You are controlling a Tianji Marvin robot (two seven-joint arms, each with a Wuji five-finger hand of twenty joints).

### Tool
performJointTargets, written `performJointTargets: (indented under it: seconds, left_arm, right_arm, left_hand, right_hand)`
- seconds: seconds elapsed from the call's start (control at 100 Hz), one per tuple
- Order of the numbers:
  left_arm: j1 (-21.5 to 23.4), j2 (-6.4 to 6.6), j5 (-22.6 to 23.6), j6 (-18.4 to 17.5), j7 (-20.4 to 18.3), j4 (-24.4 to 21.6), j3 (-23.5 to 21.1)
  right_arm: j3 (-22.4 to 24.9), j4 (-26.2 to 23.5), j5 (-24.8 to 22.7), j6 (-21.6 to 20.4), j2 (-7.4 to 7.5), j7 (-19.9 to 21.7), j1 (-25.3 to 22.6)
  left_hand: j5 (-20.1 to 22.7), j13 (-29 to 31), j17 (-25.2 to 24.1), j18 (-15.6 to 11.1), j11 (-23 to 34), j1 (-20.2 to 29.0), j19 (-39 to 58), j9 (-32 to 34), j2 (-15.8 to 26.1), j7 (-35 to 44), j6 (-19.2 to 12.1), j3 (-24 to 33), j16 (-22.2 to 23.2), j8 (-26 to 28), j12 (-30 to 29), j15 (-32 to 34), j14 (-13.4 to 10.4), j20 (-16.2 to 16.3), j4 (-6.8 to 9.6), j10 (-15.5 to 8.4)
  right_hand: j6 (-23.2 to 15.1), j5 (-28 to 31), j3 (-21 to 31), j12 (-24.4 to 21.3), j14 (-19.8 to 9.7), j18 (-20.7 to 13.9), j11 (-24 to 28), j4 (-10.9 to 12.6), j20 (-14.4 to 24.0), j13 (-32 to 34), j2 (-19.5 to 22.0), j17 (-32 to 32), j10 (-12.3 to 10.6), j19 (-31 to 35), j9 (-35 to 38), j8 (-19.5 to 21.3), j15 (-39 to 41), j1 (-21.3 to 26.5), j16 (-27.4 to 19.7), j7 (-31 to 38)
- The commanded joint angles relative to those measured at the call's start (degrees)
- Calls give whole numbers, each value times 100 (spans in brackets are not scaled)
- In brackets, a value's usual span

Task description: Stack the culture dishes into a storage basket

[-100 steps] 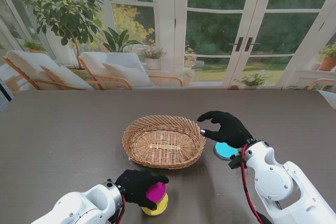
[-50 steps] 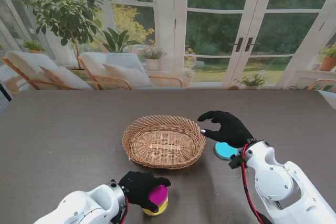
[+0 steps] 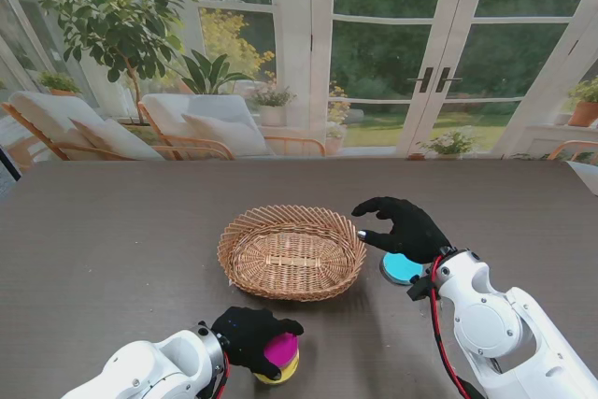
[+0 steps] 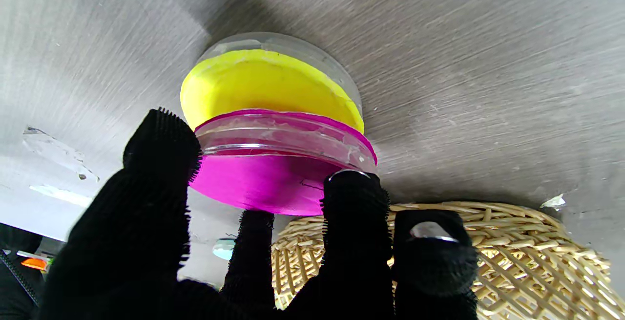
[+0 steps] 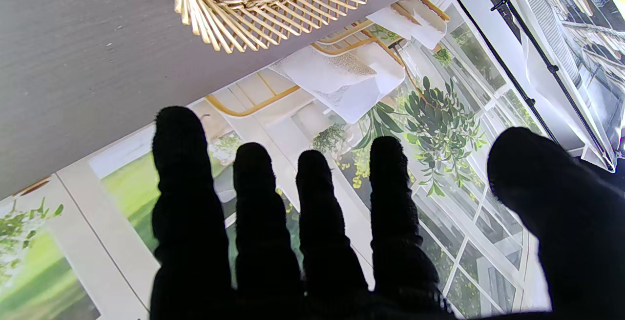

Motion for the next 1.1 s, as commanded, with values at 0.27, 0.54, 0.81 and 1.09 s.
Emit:
performJointTargets:
  seconds: [0.27, 0.54, 0.81, 1.09]
  left_arm:
    - [92, 13, -40, 7, -210, -96, -25]
    - [126, 18, -52, 38, -250, -122, -23]
    - [179, 23, -43, 81, -324, -165, -64]
    - [185, 22, 7, 62, -307, -160, -62]
  right_arm:
    - [-4, -53, 1, -4, -20, 75, -38]
    - [-8, -57, 2, 2, -19, 80, -37]
    - [-4, -63, 180, 42, -31, 109, -44]
    - [8, -66, 203, 55, -32, 115, -46]
  left_hand:
    - [278, -265, -190, -134, 190, 570, 361, -182, 729, 234, 196, 375, -23, 62, -86, -113, 11, 130, 676, -787]
    - [219, -377, -282, -113, 80, 525, 280, -305, 759, 167, 224, 261, -23, -6, -173, -198, 70, 170, 672, -766]
    - [189, -397, -290, -113, -58, 462, 236, -407, 774, 119, 276, 51, -45, -73, -330, -314, 112, 228, 662, -736]
    - [140, -478, -327, -166, -211, 433, 221, -611, 781, 81, 311, -87, -32, -116, -458, -347, 91, 254, 657, -712]
  right_hand:
    - [-70, 130, 363, 24, 27, 80, -44, 22, 144, 96, 53, -2321, 111, -84, 63, -51, 3, 35, 67, -9]
    - [-60, 128, 360, 26, 31, 86, -40, 20, 144, 95, 58, -2321, 107, -84, 68, -49, 2, 33, 68, -5]
    - [-30, 141, 365, 25, 38, 81, -42, 23, 144, 86, 52, -2327, 115, -86, 71, -48, -2, 46, 66, 0]
    - [-22, 143, 367, 26, 42, 84, -40, 18, 149, 94, 51, -2328, 110, -83, 78, -50, -2, 44, 68, -2]
